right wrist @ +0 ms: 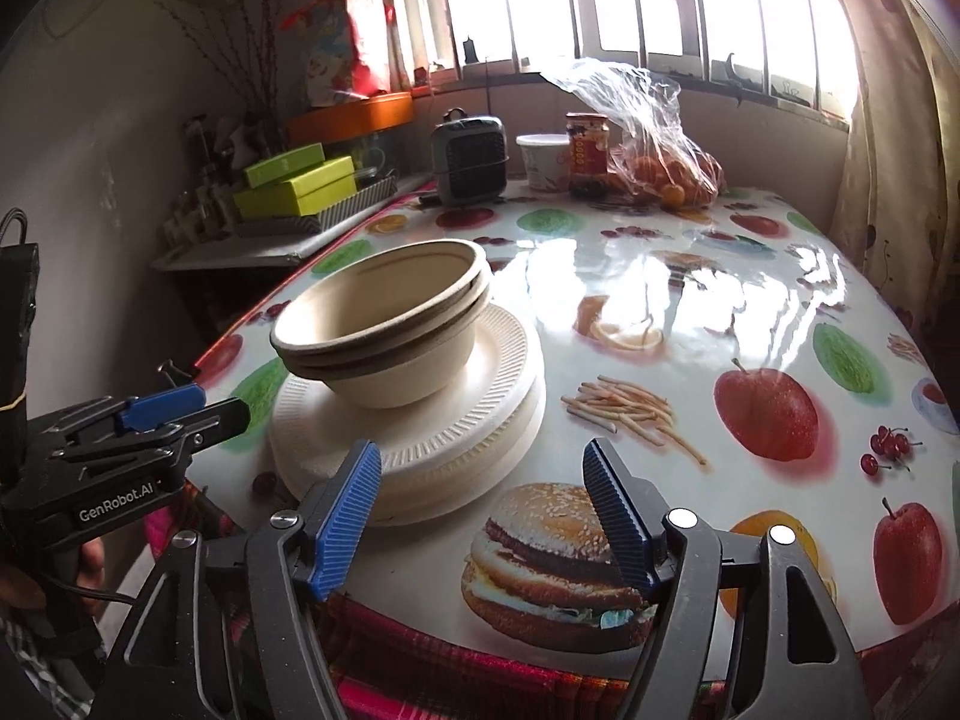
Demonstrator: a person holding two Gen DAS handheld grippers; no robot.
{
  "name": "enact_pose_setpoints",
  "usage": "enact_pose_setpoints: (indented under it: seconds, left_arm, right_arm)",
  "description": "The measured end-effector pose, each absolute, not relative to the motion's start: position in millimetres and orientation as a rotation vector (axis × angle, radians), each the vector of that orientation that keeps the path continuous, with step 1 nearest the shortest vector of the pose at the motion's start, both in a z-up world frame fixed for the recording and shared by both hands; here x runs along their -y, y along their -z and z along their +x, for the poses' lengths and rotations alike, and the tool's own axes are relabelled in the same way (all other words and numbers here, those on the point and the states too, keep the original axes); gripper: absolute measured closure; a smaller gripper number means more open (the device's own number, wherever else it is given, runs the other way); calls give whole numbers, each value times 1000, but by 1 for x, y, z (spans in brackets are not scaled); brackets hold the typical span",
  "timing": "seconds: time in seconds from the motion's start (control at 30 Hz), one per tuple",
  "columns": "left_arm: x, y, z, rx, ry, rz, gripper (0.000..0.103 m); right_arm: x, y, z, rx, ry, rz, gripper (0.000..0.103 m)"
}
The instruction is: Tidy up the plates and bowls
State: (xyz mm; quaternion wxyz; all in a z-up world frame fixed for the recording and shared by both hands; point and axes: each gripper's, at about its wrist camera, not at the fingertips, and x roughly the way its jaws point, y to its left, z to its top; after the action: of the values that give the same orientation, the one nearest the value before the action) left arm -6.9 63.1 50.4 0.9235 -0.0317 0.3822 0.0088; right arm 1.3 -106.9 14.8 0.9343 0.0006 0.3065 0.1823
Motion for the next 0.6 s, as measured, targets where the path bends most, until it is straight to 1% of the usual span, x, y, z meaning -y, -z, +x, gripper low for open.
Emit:
enact_pose_setpoints:
  seconds: [0.6]
  left_arm:
    - [-48, -35, -26, -816, -38, -42, 53]
  right_arm:
    - [95, 2, -21, -637, -361, -23, 30]
